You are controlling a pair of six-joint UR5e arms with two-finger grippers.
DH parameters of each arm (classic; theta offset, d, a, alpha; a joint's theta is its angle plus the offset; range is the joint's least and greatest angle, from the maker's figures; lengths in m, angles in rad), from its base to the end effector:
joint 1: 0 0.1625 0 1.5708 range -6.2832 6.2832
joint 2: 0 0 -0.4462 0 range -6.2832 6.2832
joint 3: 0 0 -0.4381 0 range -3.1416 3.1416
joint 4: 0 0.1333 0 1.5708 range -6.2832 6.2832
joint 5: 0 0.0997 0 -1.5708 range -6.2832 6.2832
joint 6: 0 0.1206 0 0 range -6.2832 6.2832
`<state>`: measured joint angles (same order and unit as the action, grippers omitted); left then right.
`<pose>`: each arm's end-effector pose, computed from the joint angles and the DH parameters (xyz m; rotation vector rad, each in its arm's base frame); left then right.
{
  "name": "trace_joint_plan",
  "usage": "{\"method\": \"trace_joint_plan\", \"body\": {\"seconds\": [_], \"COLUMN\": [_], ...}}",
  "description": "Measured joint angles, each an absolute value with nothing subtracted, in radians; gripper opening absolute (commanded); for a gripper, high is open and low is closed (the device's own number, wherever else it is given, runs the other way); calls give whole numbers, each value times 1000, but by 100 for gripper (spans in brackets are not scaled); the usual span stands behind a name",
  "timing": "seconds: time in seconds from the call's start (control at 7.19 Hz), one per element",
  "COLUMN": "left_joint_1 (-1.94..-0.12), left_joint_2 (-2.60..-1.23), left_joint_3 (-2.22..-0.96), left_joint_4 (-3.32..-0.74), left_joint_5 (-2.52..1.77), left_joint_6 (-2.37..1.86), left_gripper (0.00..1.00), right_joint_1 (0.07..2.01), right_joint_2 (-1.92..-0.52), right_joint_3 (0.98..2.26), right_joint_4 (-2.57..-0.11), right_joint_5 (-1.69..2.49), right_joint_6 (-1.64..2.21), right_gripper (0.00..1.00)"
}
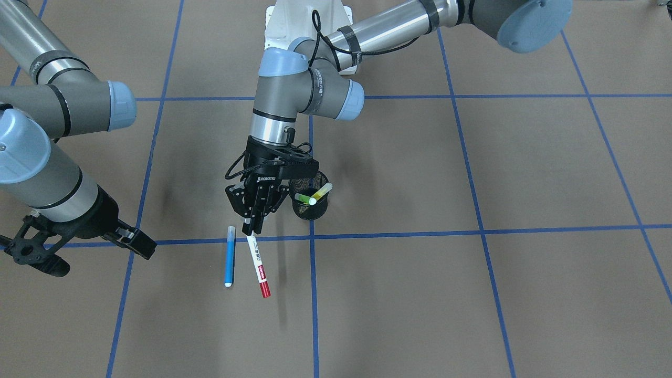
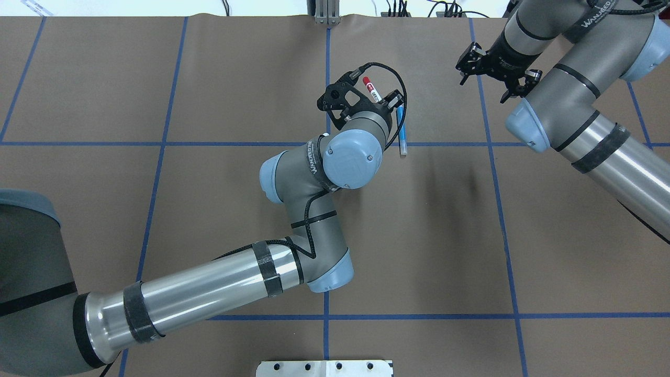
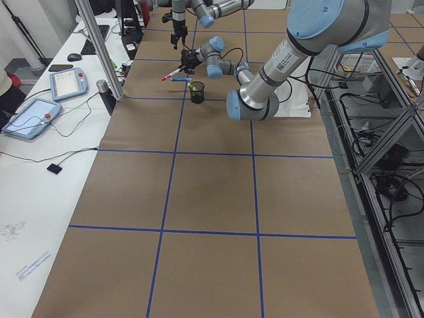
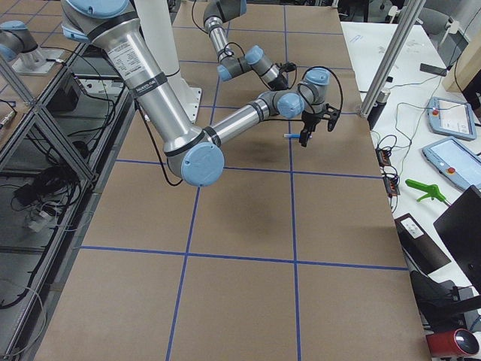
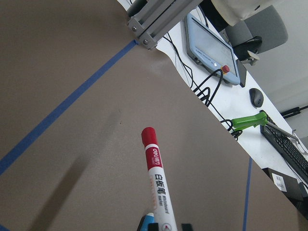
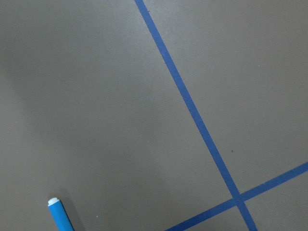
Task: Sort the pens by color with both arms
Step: 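Carry the red-capped marker beside the blue pen and release it with the left gripper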
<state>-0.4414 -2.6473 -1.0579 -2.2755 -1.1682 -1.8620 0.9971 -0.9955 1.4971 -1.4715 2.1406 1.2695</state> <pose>0.7355 -0.5472 0.0780 0.4558 1.2653 -0.8780 -0.3587 -0.6809 0.3536 -0.0875 -0.8069 0.4866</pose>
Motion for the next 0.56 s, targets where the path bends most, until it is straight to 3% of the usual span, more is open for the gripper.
{"method": "trace_joint_plan", "body": {"seconds": [0.14,0.28,0.42,0.56], "left_joint_1": [-431,-419,-409,-404], "left_joint_2": [-2648,-2649,-2650,-2650], "left_joint_3": [-1043,-1029,-1021,-1020], "left_joint_4": [-2277,-2278,-2278,-2278], "left_joint_5": [-1149,-1129,-1110,-1101], "left_joint_6": [-1834,-1804,-1780,-1763], "left_gripper": [0,21,61,87], "right_joint_1": [997,998,998,998], "right_joint_2": [-996,-996,-996,-996], "right_joint_3": [1501,1506,1512,1516], "right_joint_4": [-1471,-1471,-1471,-1472], "right_joint_5": [2141,2141,2141,2141], "right_joint_6": [1274,1276,1280,1287], "right_gripper": [99,99,99,99]}}
